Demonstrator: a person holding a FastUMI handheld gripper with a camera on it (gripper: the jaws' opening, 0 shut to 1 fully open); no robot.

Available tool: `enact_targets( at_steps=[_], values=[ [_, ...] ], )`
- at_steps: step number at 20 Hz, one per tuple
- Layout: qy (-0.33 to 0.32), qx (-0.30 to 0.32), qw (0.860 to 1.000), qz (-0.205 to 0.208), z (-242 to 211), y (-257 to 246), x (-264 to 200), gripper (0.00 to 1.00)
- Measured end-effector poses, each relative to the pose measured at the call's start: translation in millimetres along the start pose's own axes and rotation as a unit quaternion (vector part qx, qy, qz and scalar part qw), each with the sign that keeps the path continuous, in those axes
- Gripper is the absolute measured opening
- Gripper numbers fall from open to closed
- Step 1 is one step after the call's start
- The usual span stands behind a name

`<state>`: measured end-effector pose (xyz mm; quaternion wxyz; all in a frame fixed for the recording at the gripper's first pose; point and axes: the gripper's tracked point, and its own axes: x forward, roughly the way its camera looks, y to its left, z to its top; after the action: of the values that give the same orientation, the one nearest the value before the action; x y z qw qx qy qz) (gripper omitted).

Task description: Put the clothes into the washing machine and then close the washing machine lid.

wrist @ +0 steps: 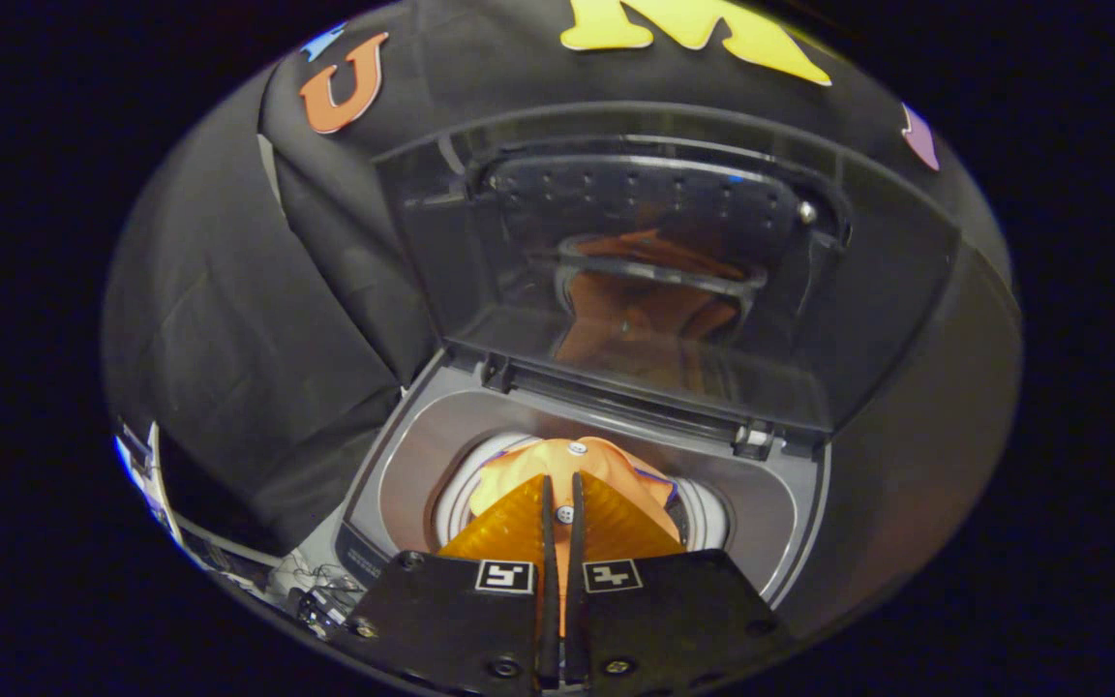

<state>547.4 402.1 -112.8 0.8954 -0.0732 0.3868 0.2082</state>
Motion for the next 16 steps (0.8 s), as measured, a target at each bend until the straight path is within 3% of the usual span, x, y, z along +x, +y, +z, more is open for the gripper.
enact_targets(
  at_steps=[8, 12, 14, 16],
  values=[
    [0.038, 0.008, 0.999, -0.031, -43, -16, 34, 0.06],
    [0.040, 0.012, 0.999, -0.026, -45, -15, 37, 0.06],
    [0.060, 0.005, 0.998, -0.002, -55, -5, 41, 0.07],
    [0.079, 0.001, 0.997, 0.004, -63, 1, 39, 0.71]
  ],
)
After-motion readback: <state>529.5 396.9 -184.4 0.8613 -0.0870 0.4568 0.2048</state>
